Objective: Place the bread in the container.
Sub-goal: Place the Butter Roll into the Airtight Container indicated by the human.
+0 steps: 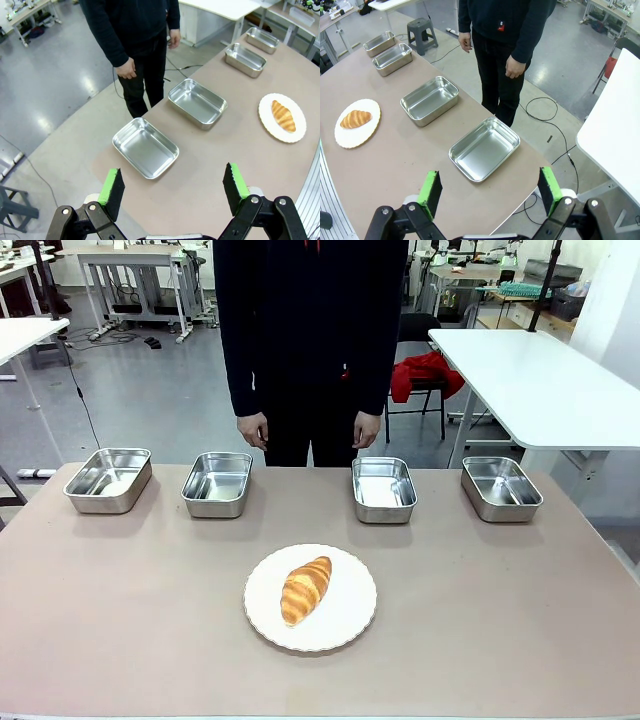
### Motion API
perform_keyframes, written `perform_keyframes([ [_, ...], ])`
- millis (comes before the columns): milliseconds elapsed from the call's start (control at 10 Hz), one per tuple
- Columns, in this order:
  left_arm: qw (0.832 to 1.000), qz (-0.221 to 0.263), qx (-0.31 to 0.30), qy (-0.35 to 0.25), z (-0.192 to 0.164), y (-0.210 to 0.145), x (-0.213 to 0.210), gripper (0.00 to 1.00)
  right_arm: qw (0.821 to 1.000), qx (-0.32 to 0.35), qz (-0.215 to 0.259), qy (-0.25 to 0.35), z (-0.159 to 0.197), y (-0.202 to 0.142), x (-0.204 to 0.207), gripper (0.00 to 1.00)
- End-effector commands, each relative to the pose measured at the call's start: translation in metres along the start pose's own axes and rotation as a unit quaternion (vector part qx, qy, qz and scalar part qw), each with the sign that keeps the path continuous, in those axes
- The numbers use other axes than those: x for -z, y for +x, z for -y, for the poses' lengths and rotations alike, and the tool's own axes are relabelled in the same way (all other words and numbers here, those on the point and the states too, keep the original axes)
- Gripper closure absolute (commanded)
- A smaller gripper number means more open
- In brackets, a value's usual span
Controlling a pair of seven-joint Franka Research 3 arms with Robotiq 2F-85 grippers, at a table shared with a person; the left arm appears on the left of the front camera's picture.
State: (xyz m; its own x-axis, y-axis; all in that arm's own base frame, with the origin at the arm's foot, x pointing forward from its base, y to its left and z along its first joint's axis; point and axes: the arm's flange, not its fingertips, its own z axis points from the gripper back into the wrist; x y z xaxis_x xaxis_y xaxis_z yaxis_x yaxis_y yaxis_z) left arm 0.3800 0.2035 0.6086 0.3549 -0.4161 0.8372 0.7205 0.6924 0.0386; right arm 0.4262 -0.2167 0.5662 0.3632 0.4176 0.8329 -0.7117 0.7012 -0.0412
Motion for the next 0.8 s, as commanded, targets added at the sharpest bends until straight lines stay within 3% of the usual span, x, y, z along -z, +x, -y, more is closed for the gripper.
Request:
perform_keyframes([
  [0,1.0,0.001,0.007,-0.004,-0.0006,-0.0013,-0.0011,0.0,1.0,-0.001,0.003,0.002,-0.0002,0.0008,0.0001,0.0],
  [700,1.0,0.001,0.007,-0.004,-0.0006,-0.0013,-0.0011,0.0,1.0,-0.001,0.003,0.002,-0.0002,0.0008,0.0001,0.0],
])
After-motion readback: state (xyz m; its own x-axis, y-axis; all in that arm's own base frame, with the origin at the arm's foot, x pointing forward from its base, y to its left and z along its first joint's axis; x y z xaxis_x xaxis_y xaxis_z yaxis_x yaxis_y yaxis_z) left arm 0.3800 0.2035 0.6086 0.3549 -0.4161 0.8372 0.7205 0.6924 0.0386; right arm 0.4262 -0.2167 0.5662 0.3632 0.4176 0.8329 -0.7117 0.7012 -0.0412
